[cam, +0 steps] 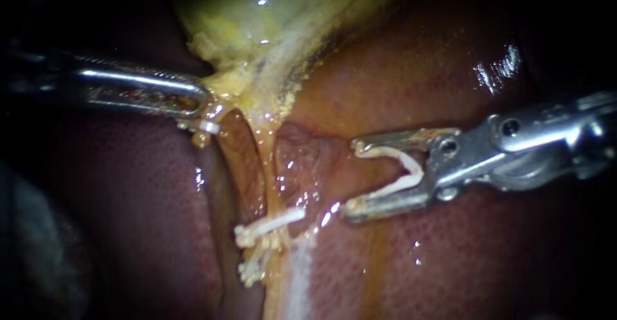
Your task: Clipping second clip right tube
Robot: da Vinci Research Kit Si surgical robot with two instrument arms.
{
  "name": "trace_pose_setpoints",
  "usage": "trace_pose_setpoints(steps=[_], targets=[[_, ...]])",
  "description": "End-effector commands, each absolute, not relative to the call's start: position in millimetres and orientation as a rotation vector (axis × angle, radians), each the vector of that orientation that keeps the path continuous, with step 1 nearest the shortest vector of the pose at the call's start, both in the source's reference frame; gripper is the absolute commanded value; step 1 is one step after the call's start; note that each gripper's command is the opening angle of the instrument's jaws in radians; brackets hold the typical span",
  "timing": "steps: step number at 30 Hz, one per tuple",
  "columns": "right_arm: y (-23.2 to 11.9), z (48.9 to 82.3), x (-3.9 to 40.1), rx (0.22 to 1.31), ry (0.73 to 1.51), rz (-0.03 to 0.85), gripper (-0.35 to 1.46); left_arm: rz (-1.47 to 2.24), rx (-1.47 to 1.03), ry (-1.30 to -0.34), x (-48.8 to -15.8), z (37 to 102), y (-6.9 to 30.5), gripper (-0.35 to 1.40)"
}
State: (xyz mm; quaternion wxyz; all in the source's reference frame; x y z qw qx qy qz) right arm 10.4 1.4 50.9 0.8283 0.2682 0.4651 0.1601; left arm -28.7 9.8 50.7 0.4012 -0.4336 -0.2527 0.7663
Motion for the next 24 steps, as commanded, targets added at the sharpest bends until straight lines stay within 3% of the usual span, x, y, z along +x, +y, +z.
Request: trace_pose_setpoints(steps=[1, 7, 16, 24], targets=[[1.4, 51.1, 10.8, 0.586, 0.993, 0.354, 0.47, 1.938, -1.096, -0.638, -28.7, 50.8, 9.8, -0.35], [0.8, 52.5, 13.8, 0.648, 0.996, 0.418, 0.47, 1.938, -1.096, -0.638, -28.7, 50.8, 9.8, -0.35], [-1.3, 55.7, 17.5, 0.738, 1.031, 0.447, 0.48, 1.938, -1.096, -0.637, -28.8, 50.8, 9.7, -0.35], [-1.6, 55.9, 18.6, 0.892, 1.188, 0.541, 0.49, 1.938, -1.096, -0.636, -28.8, 50.9, 9.7, -0.35]])
